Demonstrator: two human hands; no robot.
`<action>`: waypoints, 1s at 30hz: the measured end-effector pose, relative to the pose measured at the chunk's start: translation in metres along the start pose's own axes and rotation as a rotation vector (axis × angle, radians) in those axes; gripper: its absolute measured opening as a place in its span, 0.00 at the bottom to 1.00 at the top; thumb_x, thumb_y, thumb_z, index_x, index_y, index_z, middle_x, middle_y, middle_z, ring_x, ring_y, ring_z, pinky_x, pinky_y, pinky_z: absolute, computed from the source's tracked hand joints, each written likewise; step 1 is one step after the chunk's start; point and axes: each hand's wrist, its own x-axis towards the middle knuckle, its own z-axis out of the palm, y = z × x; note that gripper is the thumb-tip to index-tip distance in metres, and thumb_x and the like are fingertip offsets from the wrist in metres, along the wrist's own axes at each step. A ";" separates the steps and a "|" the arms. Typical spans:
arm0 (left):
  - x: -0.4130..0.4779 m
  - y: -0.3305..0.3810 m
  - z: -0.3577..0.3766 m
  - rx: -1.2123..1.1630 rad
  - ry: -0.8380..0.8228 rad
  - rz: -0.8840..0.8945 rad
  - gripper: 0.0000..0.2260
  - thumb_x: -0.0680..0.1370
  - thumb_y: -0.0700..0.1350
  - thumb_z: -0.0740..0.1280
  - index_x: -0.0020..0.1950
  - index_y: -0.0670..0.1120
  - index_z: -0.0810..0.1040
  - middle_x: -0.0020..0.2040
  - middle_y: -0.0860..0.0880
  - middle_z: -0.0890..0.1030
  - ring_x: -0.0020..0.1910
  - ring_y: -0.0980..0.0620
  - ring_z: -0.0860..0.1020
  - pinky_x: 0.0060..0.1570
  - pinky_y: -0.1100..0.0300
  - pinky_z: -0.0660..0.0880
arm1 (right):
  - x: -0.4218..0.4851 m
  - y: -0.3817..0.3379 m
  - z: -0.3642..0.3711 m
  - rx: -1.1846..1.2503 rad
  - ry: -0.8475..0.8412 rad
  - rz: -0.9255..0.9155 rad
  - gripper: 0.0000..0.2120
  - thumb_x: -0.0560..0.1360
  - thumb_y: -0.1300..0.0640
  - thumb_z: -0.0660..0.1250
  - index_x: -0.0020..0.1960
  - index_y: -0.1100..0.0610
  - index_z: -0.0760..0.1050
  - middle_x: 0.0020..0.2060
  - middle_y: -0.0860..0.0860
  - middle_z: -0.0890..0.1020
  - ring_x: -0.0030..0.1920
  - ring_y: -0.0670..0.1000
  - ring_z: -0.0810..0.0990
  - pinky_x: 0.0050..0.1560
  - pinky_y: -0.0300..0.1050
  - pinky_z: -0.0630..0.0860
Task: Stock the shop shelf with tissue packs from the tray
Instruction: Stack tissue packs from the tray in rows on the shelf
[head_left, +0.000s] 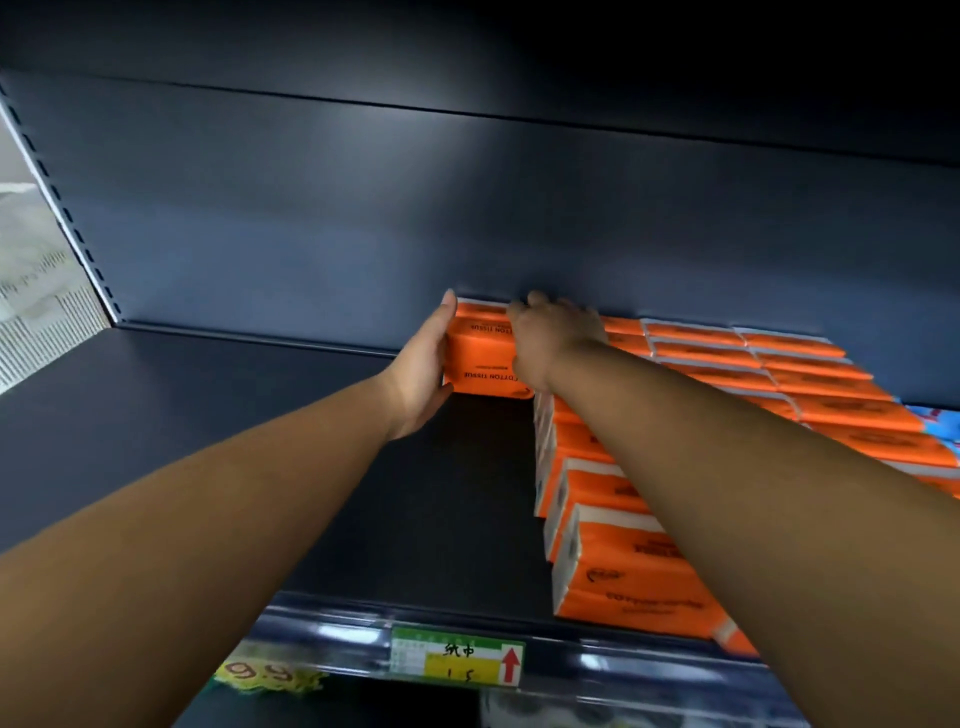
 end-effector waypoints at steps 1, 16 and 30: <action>0.002 0.000 0.000 -0.036 0.009 -0.024 0.25 0.81 0.62 0.47 0.70 0.51 0.69 0.53 0.55 0.81 0.46 0.62 0.81 0.41 0.66 0.74 | 0.000 -0.001 -0.001 -0.003 -0.008 -0.005 0.30 0.72 0.57 0.68 0.72 0.53 0.63 0.65 0.54 0.71 0.66 0.59 0.70 0.64 0.56 0.66; -0.054 0.027 -0.018 1.020 0.147 0.096 0.27 0.73 0.56 0.69 0.70 0.51 0.69 0.66 0.48 0.72 0.64 0.48 0.74 0.64 0.53 0.71 | -0.079 0.013 -0.047 0.136 0.075 -0.135 0.26 0.76 0.46 0.64 0.70 0.50 0.61 0.66 0.53 0.71 0.65 0.59 0.71 0.63 0.57 0.68; -0.234 0.015 0.040 1.111 0.116 0.165 0.18 0.74 0.55 0.70 0.62 0.49 0.75 0.53 0.52 0.80 0.46 0.53 0.77 0.49 0.63 0.69 | -0.274 -0.001 -0.053 0.075 0.156 -0.335 0.24 0.75 0.43 0.62 0.68 0.49 0.65 0.62 0.52 0.73 0.63 0.58 0.71 0.64 0.59 0.63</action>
